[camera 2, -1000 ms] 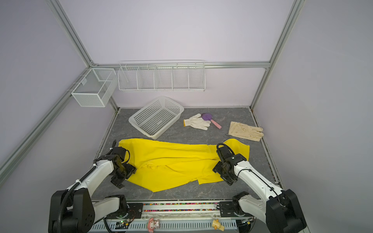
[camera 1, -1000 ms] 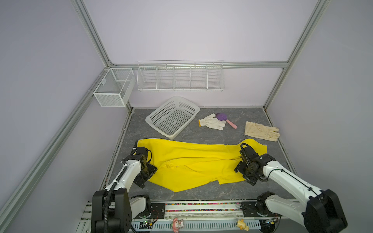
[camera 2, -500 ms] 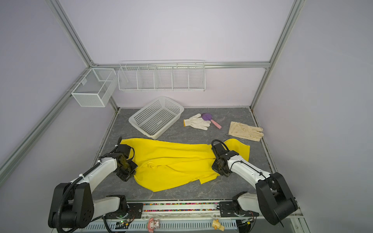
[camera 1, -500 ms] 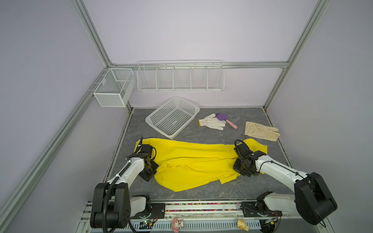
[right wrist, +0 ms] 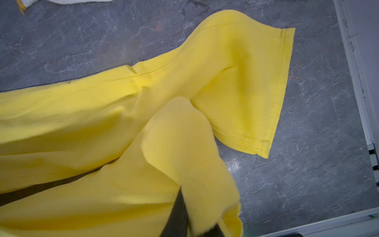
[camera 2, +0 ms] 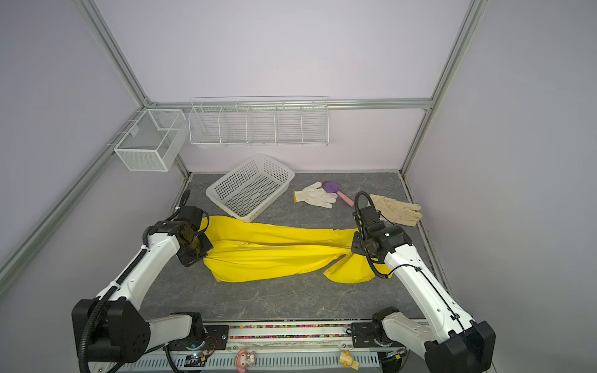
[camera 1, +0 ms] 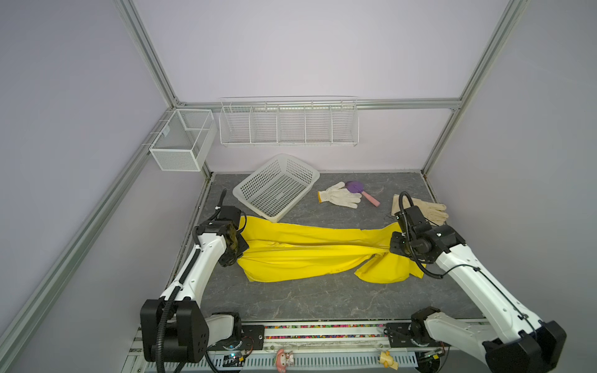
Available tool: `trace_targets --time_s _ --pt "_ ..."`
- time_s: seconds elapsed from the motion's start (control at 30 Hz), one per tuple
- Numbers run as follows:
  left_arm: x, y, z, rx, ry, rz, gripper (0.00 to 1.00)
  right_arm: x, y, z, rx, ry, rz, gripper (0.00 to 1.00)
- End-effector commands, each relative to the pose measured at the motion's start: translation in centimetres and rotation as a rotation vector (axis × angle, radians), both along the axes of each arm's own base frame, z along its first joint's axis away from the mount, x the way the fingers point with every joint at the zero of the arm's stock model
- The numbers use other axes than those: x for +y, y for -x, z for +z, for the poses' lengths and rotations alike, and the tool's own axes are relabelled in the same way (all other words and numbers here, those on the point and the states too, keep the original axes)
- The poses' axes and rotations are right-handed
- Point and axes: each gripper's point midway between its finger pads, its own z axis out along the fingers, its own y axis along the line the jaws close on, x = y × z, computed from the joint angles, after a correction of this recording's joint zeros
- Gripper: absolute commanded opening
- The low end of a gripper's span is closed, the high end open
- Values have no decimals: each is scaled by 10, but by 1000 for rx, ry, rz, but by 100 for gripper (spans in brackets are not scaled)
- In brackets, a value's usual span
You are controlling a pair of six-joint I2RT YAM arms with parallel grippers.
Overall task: Fold and stack the trousers
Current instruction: Flatten out the trousers at the center of the table.
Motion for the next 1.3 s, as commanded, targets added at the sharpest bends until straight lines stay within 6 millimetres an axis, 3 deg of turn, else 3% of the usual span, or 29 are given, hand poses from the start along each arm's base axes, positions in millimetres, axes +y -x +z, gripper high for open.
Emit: trace_targets --time_s 0.0,0.1,0.2,0.4,0.47,0.63,0.8,0.97,1.13,1.27 --pt "35 -8 2 71 -199 -58 0 -46 0 2 64 219 -13 11" --pt "29 -25 -9 77 -183 -92 4 -35 -30 3 58 208 51 11" --pt "23 -40 -22 88 -158 -114 11 -29 -52 -12 97 259 161 11" --pt "17 -61 -37 104 -137 -138 46 -31 -72 -59 185 362 277 12" --pt "19 -59 -34 119 -144 -141 58 -34 -76 -70 205 399 302 12" --pt "23 -33 -13 92 -144 -89 69 -41 -74 -98 272 455 329 13" --pt "16 13 -5 70 -66 5 73 -41 -65 -118 321 444 332 13" --pt "-7 50 -29 73 99 90 68 -41 -64 -124 330 439 339 12" --pt "-29 61 -49 36 251 153 58 -38 -63 -126 334 431 348 12" --pt "-38 55 -56 10 299 153 59 -38 -61 -128 339 426 348 12"
